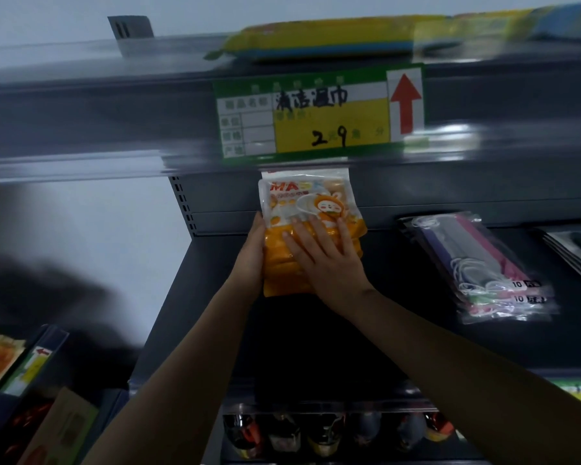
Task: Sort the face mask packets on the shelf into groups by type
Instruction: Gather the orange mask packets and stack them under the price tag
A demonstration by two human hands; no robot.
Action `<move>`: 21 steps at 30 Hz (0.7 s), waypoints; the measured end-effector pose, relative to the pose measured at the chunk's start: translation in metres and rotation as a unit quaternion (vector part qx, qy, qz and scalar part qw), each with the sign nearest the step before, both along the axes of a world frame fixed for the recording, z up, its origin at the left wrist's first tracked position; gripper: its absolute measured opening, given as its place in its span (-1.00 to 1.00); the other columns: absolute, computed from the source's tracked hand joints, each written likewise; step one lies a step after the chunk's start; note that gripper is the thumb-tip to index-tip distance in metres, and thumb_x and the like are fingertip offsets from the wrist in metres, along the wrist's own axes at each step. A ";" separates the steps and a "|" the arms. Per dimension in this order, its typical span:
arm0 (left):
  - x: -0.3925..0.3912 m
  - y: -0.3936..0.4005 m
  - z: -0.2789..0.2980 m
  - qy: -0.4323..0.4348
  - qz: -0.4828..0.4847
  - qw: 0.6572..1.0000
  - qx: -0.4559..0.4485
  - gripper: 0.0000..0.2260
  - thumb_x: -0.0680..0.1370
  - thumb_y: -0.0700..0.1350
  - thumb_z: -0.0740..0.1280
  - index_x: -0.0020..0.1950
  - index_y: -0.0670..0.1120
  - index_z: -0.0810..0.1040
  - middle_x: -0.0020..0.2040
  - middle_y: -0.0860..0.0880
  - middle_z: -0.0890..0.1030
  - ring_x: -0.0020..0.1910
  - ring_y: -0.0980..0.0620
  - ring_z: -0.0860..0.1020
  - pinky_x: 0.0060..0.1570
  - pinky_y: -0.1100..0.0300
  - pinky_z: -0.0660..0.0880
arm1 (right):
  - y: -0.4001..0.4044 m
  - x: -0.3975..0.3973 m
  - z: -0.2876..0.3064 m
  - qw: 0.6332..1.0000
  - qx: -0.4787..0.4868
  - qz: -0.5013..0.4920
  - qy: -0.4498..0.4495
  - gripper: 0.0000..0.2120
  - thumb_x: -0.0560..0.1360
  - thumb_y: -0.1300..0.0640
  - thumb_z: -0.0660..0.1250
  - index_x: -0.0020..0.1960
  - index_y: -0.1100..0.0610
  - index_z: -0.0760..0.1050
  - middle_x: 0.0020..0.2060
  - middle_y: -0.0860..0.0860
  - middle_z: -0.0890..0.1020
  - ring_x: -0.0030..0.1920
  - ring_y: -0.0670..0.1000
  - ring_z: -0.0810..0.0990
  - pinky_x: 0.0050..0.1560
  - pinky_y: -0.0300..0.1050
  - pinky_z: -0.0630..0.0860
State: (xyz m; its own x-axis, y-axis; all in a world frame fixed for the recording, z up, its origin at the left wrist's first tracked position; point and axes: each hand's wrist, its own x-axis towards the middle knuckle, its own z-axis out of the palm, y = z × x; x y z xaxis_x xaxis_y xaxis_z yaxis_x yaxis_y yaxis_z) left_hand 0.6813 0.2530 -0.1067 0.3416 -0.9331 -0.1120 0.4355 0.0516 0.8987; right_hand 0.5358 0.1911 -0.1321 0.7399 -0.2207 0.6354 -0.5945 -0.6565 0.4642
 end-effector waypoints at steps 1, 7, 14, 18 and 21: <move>-0.002 0.003 -0.002 -0.020 0.002 1.000 -0.010 -0.56 0.58 0.17 0.15 0.41 0.04 0.37 0.28 -0.10 0.55 0.17 -0.09 0.59 0.00 -0.01 0.59 | 0.002 0.001 0.000 1.000 0.004 0.002 -0.005 -0.17 0.35 -0.15 0.41 0.48 0.09 0.13 0.45 0.12 0.22 0.44 0.19 0.16 0.36 0.33 0.09; -0.012 0.012 0.002 -0.058 0.011 0.997 -0.058 -0.64 0.64 -0.07 0.10 0.45 0.05 0.30 0.26 -0.08 0.55 0.17 -0.08 0.57 0.13 -0.03 0.54 | 0.018 -0.007 0.016 0.997 0.062 0.031 -0.028 -0.23 0.36 -0.24 0.25 0.45 0.08 0.16 0.41 0.13 0.39 0.43 0.21 0.27 0.36 0.31 0.09; -0.009 0.008 -0.004 -0.062 0.045 0.997 -0.024 -0.57 0.59 -0.01 0.22 0.46 0.14 0.27 0.32 -0.09 0.50 0.21 -0.13 0.55 0.19 -0.15 0.50 | 0.017 -0.019 0.030 0.994 0.106 0.023 -0.006 -0.20 0.32 -0.33 0.27 0.42 0.06 0.21 0.35 0.10 0.46 0.37 0.18 0.42 0.37 0.24 0.26; -0.009 0.007 -0.004 -0.056 0.047 0.997 -0.019 -0.54 0.56 0.02 0.25 0.46 0.14 0.27 0.33 -0.10 0.49 0.20 -0.15 0.56 0.11 -0.12 0.54 | 0.009 -0.039 0.038 0.930 0.294 0.086 -0.203 -0.41 0.46 -0.23 0.15 0.40 0.05 0.33 0.34 0.00 0.46 0.36 0.04 0.42 0.38 0.09 0.21; -0.008 0.005 -0.002 -0.049 0.037 0.998 -0.009 -0.55 0.59 -0.02 0.23 0.46 0.17 0.25 0.33 -0.08 0.49 0.19 -0.15 0.55 0.09 -0.11 0.55 | 0.007 -0.052 0.033 0.588 0.670 0.158 -0.425 -0.34 0.46 -0.09 0.33 0.47 0.03 0.19 0.40 -0.01 0.36 0.37 0.02 0.39 0.27 -0.04 0.40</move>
State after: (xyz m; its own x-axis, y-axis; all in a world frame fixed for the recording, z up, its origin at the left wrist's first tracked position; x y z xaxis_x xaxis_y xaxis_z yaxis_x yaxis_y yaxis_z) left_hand 0.6728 0.2580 -0.1083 0.4178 -0.9067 -0.0574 0.3398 0.0973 0.9355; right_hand 0.4833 0.1978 -0.0987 0.4187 -0.8818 0.2171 0.0119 -0.2337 -0.9722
